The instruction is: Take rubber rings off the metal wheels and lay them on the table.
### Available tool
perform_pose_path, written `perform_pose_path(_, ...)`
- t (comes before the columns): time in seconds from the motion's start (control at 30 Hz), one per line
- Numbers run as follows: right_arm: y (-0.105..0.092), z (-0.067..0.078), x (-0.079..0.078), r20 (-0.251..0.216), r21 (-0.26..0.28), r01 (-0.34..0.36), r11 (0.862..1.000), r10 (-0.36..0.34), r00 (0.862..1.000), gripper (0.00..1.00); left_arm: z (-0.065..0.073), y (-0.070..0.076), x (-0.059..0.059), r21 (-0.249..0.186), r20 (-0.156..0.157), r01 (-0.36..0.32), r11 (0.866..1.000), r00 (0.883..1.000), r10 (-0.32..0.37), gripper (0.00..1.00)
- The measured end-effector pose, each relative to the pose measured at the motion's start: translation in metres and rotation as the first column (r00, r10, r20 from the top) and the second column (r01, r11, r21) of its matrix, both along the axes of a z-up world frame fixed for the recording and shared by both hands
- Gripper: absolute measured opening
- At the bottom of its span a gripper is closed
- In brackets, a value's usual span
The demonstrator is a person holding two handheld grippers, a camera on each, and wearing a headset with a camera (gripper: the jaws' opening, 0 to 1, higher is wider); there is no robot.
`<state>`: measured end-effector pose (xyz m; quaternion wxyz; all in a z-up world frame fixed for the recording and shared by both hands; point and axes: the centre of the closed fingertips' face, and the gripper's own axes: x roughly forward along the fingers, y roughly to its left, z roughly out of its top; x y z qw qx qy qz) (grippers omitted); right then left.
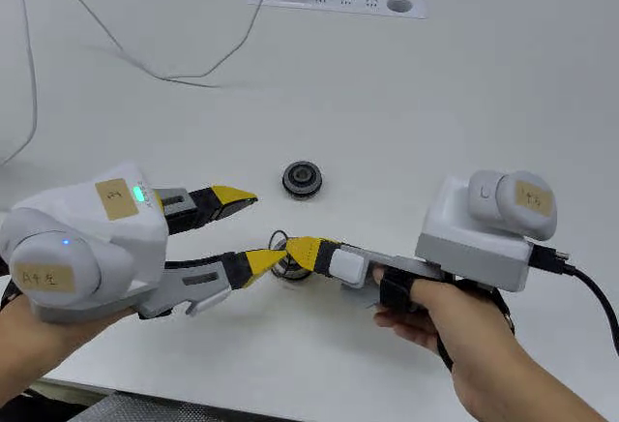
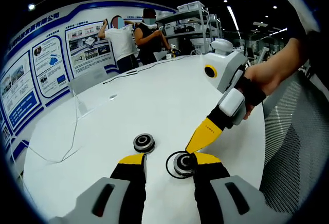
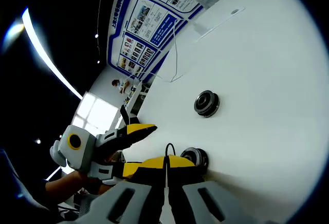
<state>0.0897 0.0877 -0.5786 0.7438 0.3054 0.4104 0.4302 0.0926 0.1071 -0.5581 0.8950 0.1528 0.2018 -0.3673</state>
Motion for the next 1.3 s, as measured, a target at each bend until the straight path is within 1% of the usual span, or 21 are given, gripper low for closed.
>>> perform_pose_path(0.17, 0.0, 0.003, 0.001, -0.007, 0.014, 0.006, 1.0, -0.006, 1.0, 0.01, 0.002, 0.003, -0.002, 0.003, 0.0, -0.009, 1.0, 1.0, 0.009, 0.37)
perform_pose_path(0.23, -0.003, 0.005, 0.005, 0.0, 0.014, 0.018, 1.0, -0.018, 1.0, 0.01, 0.003, 0.004, -0.003, 0.002, 0.0, -0.013, 1.0, 1.0, 0.013, 0.37)
perform_pose_path(0.3, -0.009, 0.008, 0.01, 0.004, 0.016, 0.042, 0.999, -0.042, 0.999, 0.01, 0.003, 0.004, -0.004, -0.003, -0.006, -0.019, 1.0, 1.0, 0.019, 0.39)
perform_pose_path(0.33, -0.013, 0.008, 0.014, 0.013, 0.012, 0.056, 0.998, -0.056, 0.998, 0.01, 0.004, 0.003, -0.005, -0.024, -0.02, -0.021, 0.999, 1.0, 0.021, 0.41)
perform_pose_path(0.4, -0.019, 0.009, 0.02, 0.017, 0.008, 0.078, 0.997, -0.078, 0.997, 0.02, 0.005, 0.003, -0.005, -0.031, -0.018, -0.024, 0.999, 1.0, 0.024, 0.43)
perform_pose_path(0.53, -0.036, 0.007, 0.033, 0.024, -0.007, 0.136, 0.991, -0.135, 0.991, 0.02, 0.006, 0.003, -0.005, -0.041, -0.015, -0.033, 0.999, 0.999, 0.033, 0.45)
perform_pose_path(0.57, -0.04, 0.006, 0.036, 0.022, -0.011, 0.151, 0.988, -0.151, 0.988, 0.02, 0.007, 0.003, -0.005, -0.045, -0.017, -0.035, 0.998, 0.999, 0.034, 0.45)
perform_pose_path(0.63, -0.051, 0.003, 0.041, 0.017, -0.024, 0.188, 0.982, -0.188, 0.982, 0.02, 0.01, 0.002, -0.006, -0.078, -0.027, -0.041, 0.996, 0.999, 0.039, 0.49)
perform_pose_path(0.67, -0.057, 0.001, 0.044, 0.017, -0.031, 0.208, 0.978, -0.207, 0.978, 0.02, 0.012, 0.002, -0.005, -0.083, -0.019, -0.044, 0.996, 0.999, 0.042, 0.51)
perform_pose_path(0.73, -0.064, -0.002, 0.047, 0.011, -0.044, 0.232, 0.972, -0.232, 0.973, 0.02, 0.014, 0.003, -0.004, -0.087, -0.016, -0.049, 0.995, 0.999, 0.048, 0.51)
perform_pose_path(0.83, -0.078, -0.009, 0.05, -0.005, -0.07, 0.281, 0.957, -0.282, 0.959, 0.02, 0.016, 0.003, -0.003, -0.087, -0.009, -0.056, 0.995, 0.998, 0.055, 0.51)
perform_pose_path(0.9, -0.083, -0.011, 0.05, -0.01, -0.074, 0.294, 0.953, -0.295, 0.955, 0.02, 0.016, 0.004, -0.004, -0.081, -0.007, -0.057, 0.995, 0.998, 0.057, 0.51)
perform_pose_path(0.97, -0.088, -0.016, 0.048, -0.013, -0.101, 0.306, 0.947, -0.309, 0.951, 0.02, 0.017, 0.004, -0.004, -0.08, -0.005, -0.058, 0.995, 0.998, 0.057, 0.51)
perform_pose_path(1.07, -0.091, -0.02, 0.047, -0.009, -0.123, 0.314, 0.941, -0.318, 0.948, 0.02, 0.017, 0.004, -0.005, -0.08, -0.004, -0.061, 0.995, 0.998, 0.061, 0.51)
perform_pose_path(1.13, -0.095, -0.023, 0.046, 0.008, -0.153, 0.32, 0.935, -0.323, 0.947, 0.02, 0.017, 0.004, -0.007, -0.079, -0.005, -0.063, 0.995, 0.998, 0.063, 0.51)
perform_pose_path(1.17, -0.099, -0.026, 0.046, 0.062, -0.201, 0.315, 0.928, -0.309, 0.949, 0.02, 0.016, 0.003, -0.008, -0.079, -0.006, -0.062, 0.995, 0.998, 0.062, 0.52)
perform_pose_path(1.2, -0.1, -0.027, 0.046, 0.091, -0.223, 0.311, 0.924, -0.298, 0.95, 0.02, 0.016, 0.003, -0.008, -0.08, -0.008, -0.06, 0.995, 0.998, 0.059, 0.52)
perform_pose_path(1.23, -0.103, -0.028, 0.047, 0.105, -0.238, 0.312, 0.92, -0.295, 0.95, 0.02, 0.016, 0.002, -0.009, -0.083, -0.013, -0.058, 0.995, 0.998, 0.057, 0.52)
perform_pose_path(1.27, -0.103, -0.028, 0.046, 0.109, -0.245, 0.31, 0.919, -0.292, 0.95, 0.02, 0.015, 0.002, -0.01, -0.081, -0.016, -0.058, 0.995, 0.998, 0.057, 0.52)
perform_pose_path(1.3, -0.106, -0.03, 0.047, 0.109, -0.257, 0.313, 0.914, -0.294, 0.949, 0.02, 0.014, 0.002, -0.011, -0.075, -0.016, -0.059, 0.995, 0.998, 0.058, 0.52)
